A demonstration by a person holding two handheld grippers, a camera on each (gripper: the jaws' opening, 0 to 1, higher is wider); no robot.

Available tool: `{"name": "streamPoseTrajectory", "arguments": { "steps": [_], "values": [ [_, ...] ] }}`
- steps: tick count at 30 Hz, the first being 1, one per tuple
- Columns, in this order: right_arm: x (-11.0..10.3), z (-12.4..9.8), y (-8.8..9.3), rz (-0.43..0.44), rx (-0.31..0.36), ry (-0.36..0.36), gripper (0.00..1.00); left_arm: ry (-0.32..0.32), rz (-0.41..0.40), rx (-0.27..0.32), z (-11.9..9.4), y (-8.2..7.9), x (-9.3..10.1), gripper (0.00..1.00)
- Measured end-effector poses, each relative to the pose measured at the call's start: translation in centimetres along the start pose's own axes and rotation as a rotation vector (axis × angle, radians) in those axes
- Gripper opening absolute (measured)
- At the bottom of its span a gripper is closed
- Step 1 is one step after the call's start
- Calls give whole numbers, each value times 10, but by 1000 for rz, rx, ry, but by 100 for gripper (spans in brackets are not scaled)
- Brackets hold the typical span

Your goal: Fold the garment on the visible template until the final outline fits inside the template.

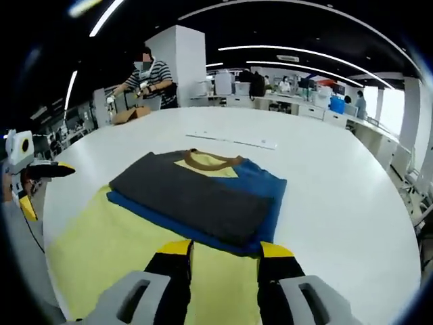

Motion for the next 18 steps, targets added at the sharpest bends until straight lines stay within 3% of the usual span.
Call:
{"name": "streamPoseTrajectory", "arguments": {
  "steps": [3,14,18],
  "values": [
    [-5,-8,-3,14,13,-46,59,16,9,-8,-2,1,2,99],
    [-23,-40,6,-72,-18,-162,82,94,48,-27,-12,7,14,99],
    [-31,-49,14,-79,-39,-235,91,118,60,-40,-14,10,18,99]
  ]
}}
Point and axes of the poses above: the point that each gripper's makers call its tool centre point, and the gripper's own axes: z roughly forward along the fingers, x roughly to its right, y roughly out of its underside, the point moved 6 cm from there along -z, roughly backward along the fingers, and after that the axes turned 6 degrees about -x, right-handed, at the moved point
